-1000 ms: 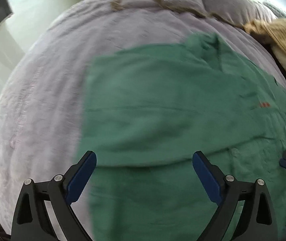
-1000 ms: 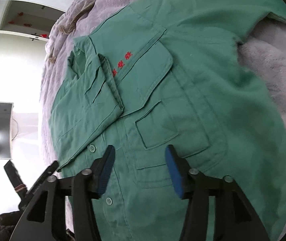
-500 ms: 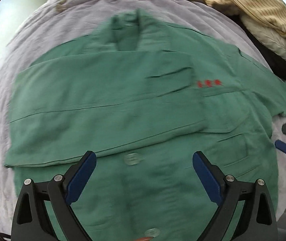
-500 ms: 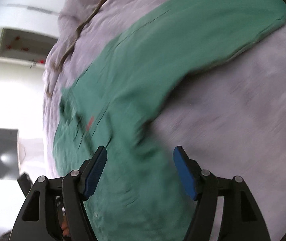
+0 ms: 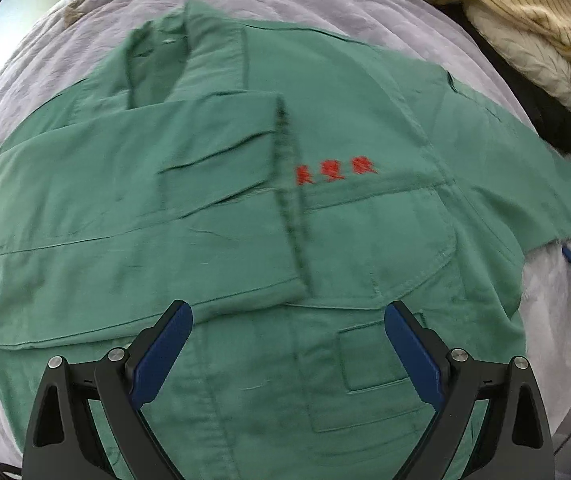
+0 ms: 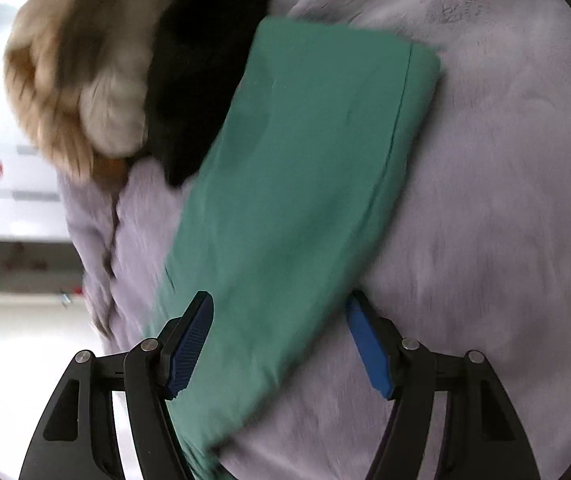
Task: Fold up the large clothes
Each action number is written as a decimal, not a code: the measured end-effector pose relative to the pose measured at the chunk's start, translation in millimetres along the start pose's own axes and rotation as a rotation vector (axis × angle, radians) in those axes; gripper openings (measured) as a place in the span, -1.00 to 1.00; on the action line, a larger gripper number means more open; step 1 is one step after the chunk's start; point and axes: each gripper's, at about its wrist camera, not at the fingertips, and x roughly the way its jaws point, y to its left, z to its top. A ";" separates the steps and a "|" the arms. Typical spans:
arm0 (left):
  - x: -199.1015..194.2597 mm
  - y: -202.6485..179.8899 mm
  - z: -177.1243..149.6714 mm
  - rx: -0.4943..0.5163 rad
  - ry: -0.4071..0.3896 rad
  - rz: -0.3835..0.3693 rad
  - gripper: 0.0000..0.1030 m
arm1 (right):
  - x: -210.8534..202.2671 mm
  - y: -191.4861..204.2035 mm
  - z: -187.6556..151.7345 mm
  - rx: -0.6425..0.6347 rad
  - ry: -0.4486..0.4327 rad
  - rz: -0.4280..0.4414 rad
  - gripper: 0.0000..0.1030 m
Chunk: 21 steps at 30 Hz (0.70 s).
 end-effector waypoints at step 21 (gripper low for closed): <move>-2.8 4.0 -0.5 -0.034 0.003 0.053 0.89 | 24.2 83.5 -7.3 -0.103 0.138 0.371 -0.89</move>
